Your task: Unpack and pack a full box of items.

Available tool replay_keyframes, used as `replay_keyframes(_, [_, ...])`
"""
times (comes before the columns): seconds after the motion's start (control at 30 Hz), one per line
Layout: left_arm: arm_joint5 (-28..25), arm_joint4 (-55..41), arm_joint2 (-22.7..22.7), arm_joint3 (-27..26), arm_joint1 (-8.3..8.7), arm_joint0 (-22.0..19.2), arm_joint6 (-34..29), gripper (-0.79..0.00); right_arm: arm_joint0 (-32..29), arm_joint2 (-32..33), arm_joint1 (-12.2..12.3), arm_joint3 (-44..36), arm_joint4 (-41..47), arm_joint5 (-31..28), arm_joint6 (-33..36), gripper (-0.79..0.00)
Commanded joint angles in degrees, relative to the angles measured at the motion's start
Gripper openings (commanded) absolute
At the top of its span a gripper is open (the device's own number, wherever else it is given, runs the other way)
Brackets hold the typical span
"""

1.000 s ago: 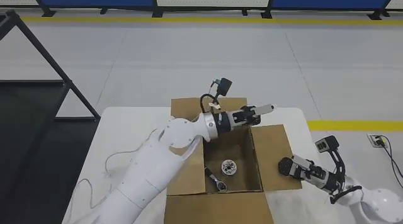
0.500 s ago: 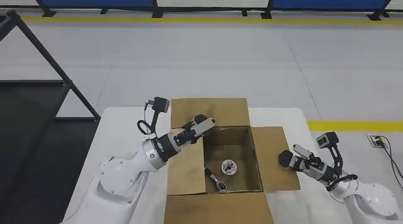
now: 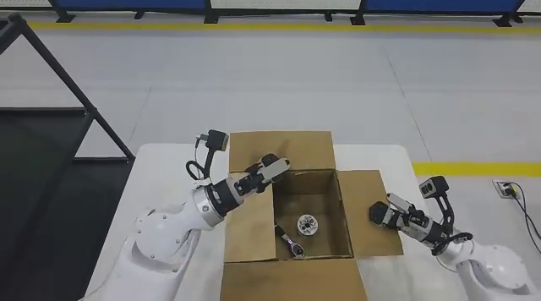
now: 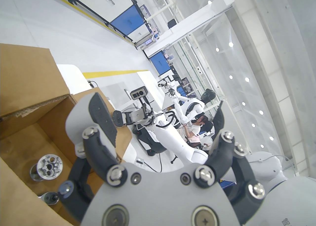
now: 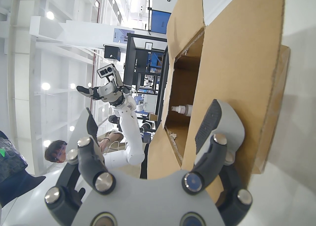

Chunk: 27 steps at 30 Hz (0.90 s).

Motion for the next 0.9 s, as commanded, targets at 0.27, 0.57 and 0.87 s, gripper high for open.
replay_keyframes(0.27, [-5.2, -3.5, -9.2, -10.0, 0.99, 15.1, 11.7, 0.0, 2.9, -4.3, -0.8, 5.4, -1.9, 0.4, -1.9, 0.0])
replay_keyframes(0.57, [-8.9, -6.3, -14.1, -15.2, 1.27, 25.4, 18.2, 0.0, 4.1, -6.1, -1.5, 7.9, -0.8, -1.5, -2.3, 0.0])
replay_keyframes(0.87, [-9.9, -8.4, -16.7, -16.0, 1.66, 26.7, 17.2, 0.0, 0.4, -4.5, -0.8, -8.1, -3.8, -0.1, -0.7, 0.0])
